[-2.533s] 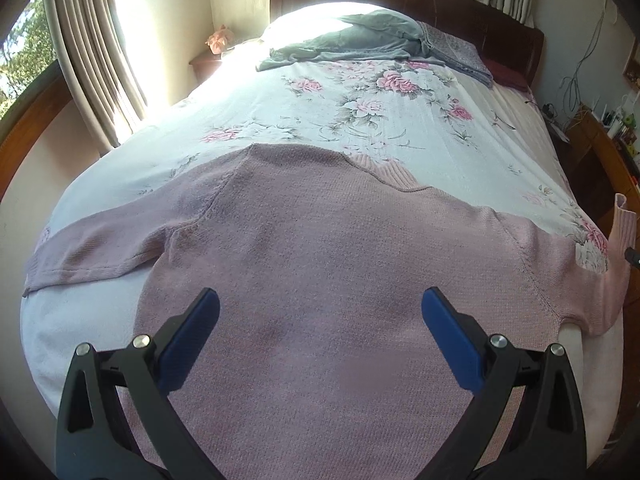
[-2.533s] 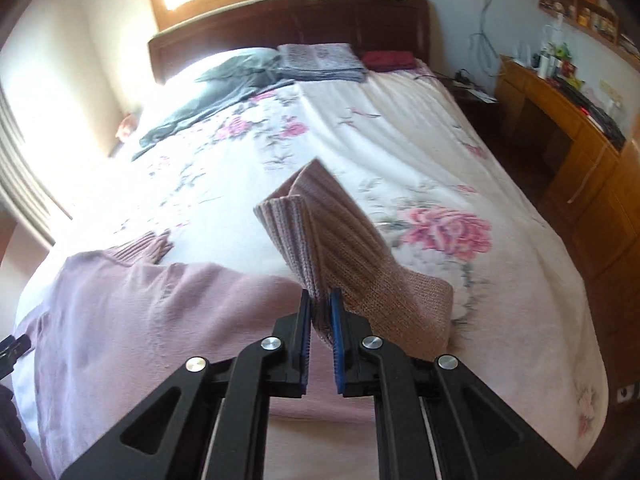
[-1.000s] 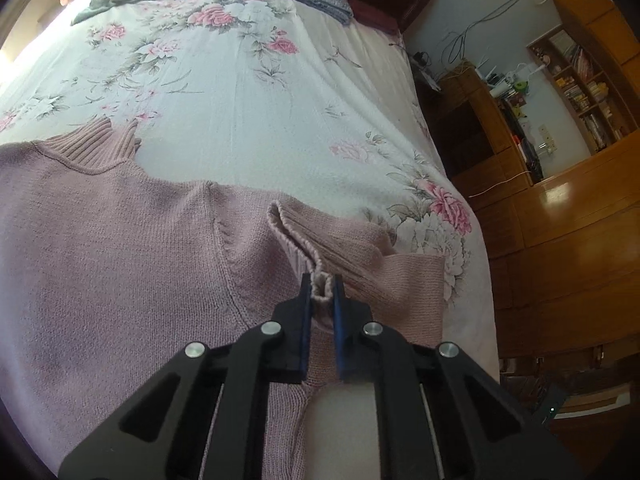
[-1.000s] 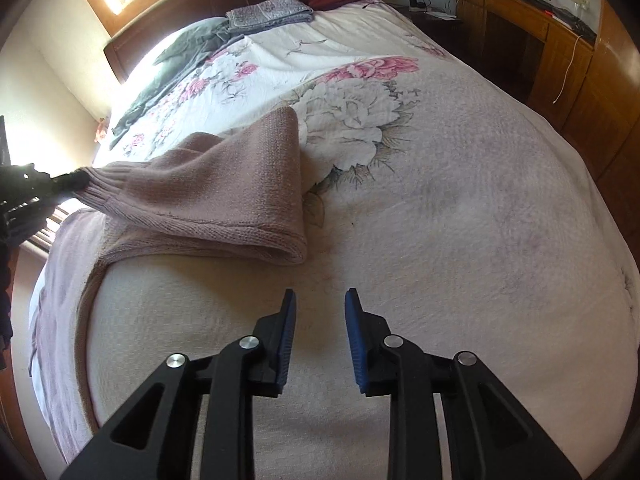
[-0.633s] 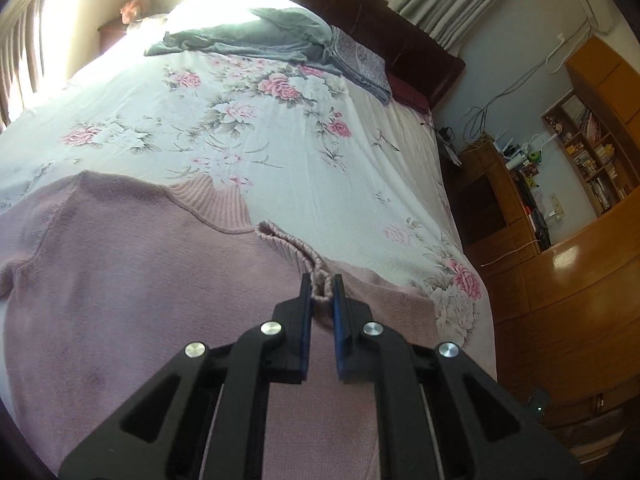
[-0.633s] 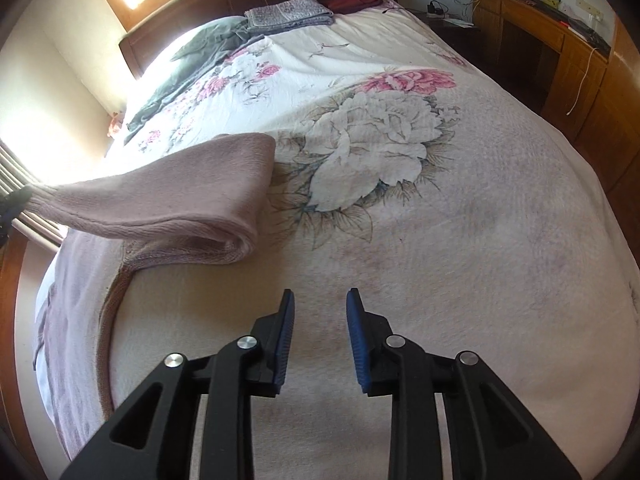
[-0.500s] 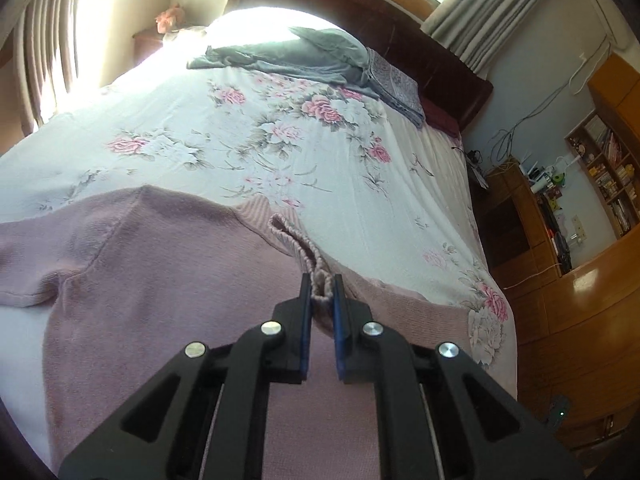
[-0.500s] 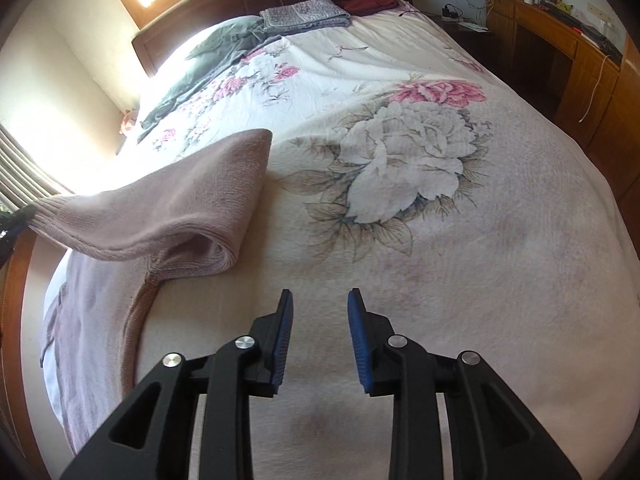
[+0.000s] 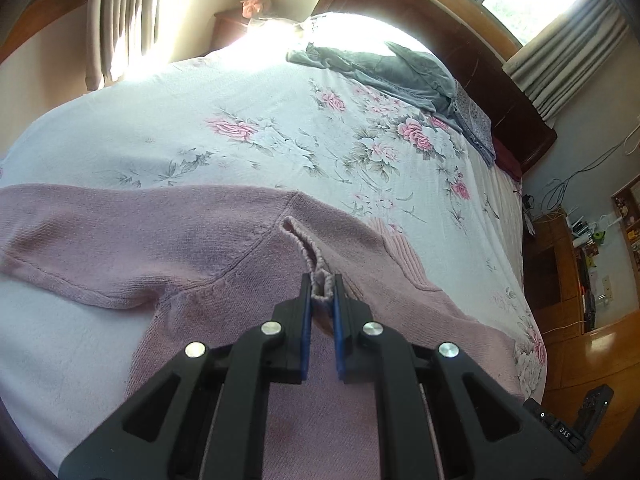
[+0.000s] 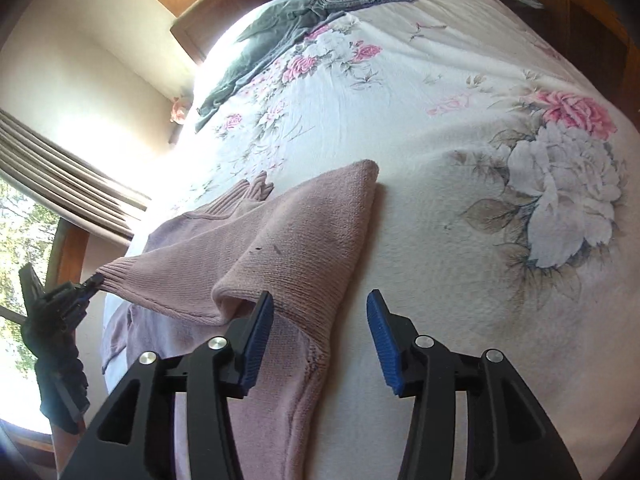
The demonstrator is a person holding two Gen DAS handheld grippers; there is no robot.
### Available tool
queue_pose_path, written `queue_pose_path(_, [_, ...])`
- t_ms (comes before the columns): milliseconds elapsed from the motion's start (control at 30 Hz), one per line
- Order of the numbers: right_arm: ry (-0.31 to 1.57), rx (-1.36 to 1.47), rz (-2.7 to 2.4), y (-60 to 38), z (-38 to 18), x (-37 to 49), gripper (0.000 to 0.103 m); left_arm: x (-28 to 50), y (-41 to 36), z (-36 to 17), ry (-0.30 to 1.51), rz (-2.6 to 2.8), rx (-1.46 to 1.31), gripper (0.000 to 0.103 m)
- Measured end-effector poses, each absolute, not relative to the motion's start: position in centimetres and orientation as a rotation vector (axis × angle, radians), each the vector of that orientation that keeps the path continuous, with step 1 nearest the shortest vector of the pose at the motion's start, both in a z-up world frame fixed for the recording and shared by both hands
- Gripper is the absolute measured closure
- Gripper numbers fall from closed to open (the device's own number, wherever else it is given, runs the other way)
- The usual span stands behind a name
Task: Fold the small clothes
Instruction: 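Grasp the other sleeve cuff with the left tool and lift it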
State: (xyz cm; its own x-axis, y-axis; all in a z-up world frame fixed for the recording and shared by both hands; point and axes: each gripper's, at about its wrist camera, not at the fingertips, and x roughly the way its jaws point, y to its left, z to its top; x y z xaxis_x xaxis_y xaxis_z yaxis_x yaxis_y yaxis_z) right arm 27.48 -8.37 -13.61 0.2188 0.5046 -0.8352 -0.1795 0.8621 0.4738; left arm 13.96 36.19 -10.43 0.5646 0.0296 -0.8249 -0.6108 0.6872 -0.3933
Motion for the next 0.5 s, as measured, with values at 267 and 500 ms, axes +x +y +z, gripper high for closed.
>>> queue_pose_path(267, [1.415,0.343,0.407,-7.2,-17.5,28.9,0.084,14.3,39.0,-14.7,0.969,0.460,-0.757,0.095])
queue_pose_path(500, [1.374,0.192,0.414,-7.4,-15.3,27.7,0.081,13.0,40.6,-15.1,0.966,0.521,-0.747,0.096])
